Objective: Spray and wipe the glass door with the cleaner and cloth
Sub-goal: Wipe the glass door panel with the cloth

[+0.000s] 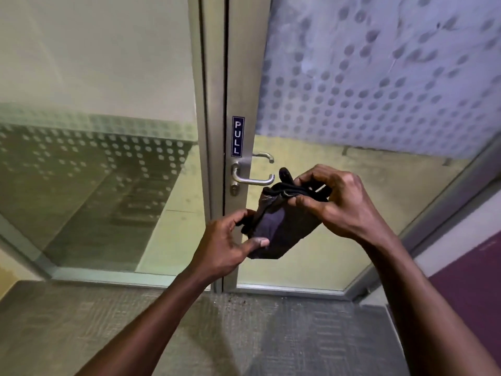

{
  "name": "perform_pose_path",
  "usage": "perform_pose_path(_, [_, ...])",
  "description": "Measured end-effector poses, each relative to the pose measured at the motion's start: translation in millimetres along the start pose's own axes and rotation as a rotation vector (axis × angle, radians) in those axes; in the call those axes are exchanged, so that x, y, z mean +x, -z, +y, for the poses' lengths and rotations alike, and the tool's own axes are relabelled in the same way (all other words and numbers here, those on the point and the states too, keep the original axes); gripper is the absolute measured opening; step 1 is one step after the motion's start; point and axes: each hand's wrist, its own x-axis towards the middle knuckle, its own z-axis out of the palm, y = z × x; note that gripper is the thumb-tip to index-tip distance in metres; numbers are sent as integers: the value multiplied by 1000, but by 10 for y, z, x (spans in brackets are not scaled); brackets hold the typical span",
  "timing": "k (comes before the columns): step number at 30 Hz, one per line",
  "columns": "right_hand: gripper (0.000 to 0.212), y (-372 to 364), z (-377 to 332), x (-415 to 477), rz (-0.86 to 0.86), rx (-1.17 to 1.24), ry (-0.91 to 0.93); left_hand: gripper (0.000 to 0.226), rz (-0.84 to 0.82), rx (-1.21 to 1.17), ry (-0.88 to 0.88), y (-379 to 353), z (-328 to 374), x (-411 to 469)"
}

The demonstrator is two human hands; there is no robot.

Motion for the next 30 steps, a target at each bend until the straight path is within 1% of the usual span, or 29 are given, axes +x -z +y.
perform_pose_path(4, [21, 119, 38, 195, 70, -11, -73, 30, -23, 35, 16, 18, -115, 231])
perform_pose_path(7, [17, 187, 96, 293, 125, 2, -194, 21, -31, 34, 23, 61, -118, 452])
perform_pose_path(10, [14, 207, 191, 344, 213, 47, -339, 20, -73, -27, 19, 125, -107, 700])
perform_pose_path(13, [14, 216, 301, 350, 282, 234, -493, 18, -113, -142, 53, 179, -76, 933])
perform_pose_path(16, [16, 225, 403, 321, 330, 450, -588, 17, -138, -219, 89, 198, -41, 1119])
perform_pose_path(19, [14, 252, 502, 303, 348, 544, -633, 17, -217, -244, 100, 169, -11, 1227])
perform_pose_path(23, [15, 350, 691, 302, 329, 595, -639, 33, -421, -426, 189, 42, 96, 1292])
perform_pose_path(25, [15, 426, 812, 307, 334, 620, -637, 28, -490, -459, 194, -83, 171, 1314])
perform_pose_path(27, [14, 494, 960, 317, 335, 646, -638, 22, -465, -490, 186, -227, 249, 1348])
perform_pose_path(29, [14, 561, 1145, 307, 319, 651, -645, 18, -378, -534, 190, -400, 359, 1405])
perform_pose_path(30, [15, 599, 1252, 295, 304, 639, -655, 12, -342, -550, 201, -497, 429, 1440])
